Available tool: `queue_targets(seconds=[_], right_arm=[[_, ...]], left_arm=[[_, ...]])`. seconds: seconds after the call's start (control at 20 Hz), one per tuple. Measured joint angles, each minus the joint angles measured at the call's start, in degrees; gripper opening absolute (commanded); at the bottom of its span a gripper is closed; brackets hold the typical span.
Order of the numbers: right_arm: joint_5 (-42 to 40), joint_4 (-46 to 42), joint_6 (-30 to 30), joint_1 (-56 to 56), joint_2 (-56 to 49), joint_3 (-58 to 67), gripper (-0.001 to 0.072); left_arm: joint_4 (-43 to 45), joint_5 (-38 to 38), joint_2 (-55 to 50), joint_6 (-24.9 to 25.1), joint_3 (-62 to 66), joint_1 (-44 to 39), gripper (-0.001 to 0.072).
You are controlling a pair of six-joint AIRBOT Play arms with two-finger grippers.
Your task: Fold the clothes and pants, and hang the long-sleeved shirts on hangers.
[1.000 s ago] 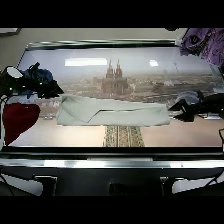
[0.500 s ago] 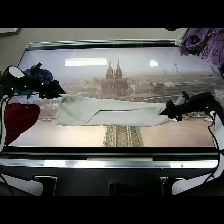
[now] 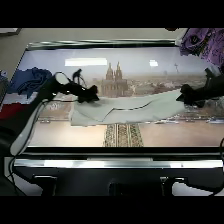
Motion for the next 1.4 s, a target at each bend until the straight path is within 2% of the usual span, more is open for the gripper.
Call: queue_targets(seconds=[0.35,0.6,0.9,1.1,1.25,1.4], right_arm=[[-4.02,-4.48,3.87,0.02,7.5,3.52,0.0034],[-7.32,-5.27,5.25,0.02,11.47,4.09,0.0034],[-8.85,-5.44,6.47,0.02,13.42,4.15,0.0034],[-8.46,-5.46,7.28,0.02,13.64,4.15,0.0034],[-7.76,-5.14,7.78,0.04,13.68,4.15,0.0034],[-7.02,-2.14,9.46,0.5,13.68,4.15,0.0034]], left_arm=[[-16.17,17.46,-6.45,-3.48,0.0,-16.46,0.002],[-23.3,23.89,-11.41,-3.98,3.1,-22.34,0.0019],[-26.21,21.35,-22.64,-5.66,17.55,-27.34,0.0019],[-26.16,19.08,-24.74,-5.73,21.35,-27.06,0.0017],[-22.25,15.15,-22.51,-4.96,22.25,-23.93,0.0017],[-12.94,8.11,-17.18,-5.01,22.58,-18.23,0.0017]])
